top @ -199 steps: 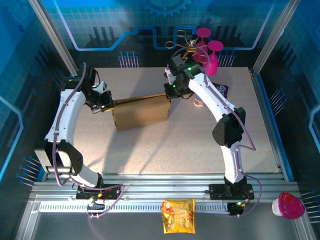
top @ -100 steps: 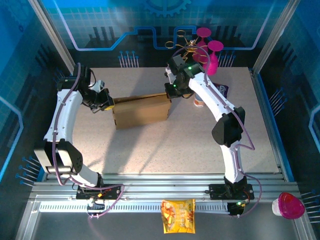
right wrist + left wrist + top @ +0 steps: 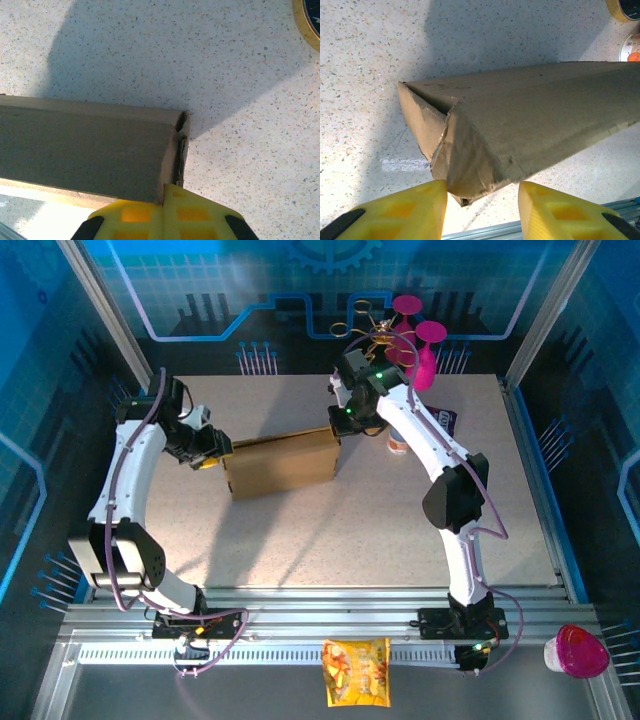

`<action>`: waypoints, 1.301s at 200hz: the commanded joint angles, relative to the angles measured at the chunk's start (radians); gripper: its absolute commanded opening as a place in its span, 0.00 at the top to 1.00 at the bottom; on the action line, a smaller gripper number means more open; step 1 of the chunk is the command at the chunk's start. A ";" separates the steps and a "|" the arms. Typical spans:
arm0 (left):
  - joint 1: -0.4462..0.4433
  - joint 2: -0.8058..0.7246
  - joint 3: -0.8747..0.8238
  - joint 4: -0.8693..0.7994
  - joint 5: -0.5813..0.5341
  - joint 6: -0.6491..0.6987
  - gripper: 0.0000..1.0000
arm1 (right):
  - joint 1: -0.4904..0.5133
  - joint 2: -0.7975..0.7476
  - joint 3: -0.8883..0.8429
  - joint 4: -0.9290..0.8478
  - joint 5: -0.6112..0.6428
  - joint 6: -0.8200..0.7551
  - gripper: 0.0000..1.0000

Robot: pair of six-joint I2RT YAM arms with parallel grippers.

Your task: Fold the paper box

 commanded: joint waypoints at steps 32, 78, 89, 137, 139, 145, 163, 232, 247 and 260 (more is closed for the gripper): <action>-0.013 -0.035 0.008 -0.039 -0.058 0.002 0.55 | 0.002 0.050 0.040 -0.106 -0.011 -0.012 1.00; -0.023 -0.031 0.012 -0.050 -0.127 0.028 0.58 | 0.002 0.047 0.048 -0.114 -0.019 -0.014 1.00; -0.024 -0.026 0.015 -0.041 -0.114 0.022 0.60 | 0.002 0.047 0.049 -0.117 -0.022 -0.014 1.00; -0.033 -0.019 0.015 -0.017 -0.059 -0.025 0.80 | 0.003 0.049 0.055 -0.125 -0.026 -0.013 1.00; -0.033 -0.019 0.014 -0.017 -0.058 -0.028 0.81 | 0.003 0.048 0.055 -0.125 -0.026 -0.012 1.00; -0.035 -0.019 0.012 -0.017 -0.050 -0.035 0.85 | 0.002 0.050 0.056 -0.126 -0.026 -0.011 1.00; -0.038 -0.026 0.002 -0.020 -0.037 -0.052 0.92 | 0.002 0.052 0.058 -0.126 -0.025 -0.007 1.00; -0.040 -0.039 0.002 -0.037 -0.005 -0.091 1.00 | 0.003 0.071 0.084 -0.141 -0.025 0.000 1.00; -0.040 -0.040 0.004 -0.038 0.000 -0.101 1.00 | 0.002 0.077 0.096 -0.151 -0.023 0.000 1.00; -0.040 -0.041 0.006 -0.035 0.013 -0.114 1.00 | 0.001 0.081 0.102 -0.156 -0.024 0.000 1.00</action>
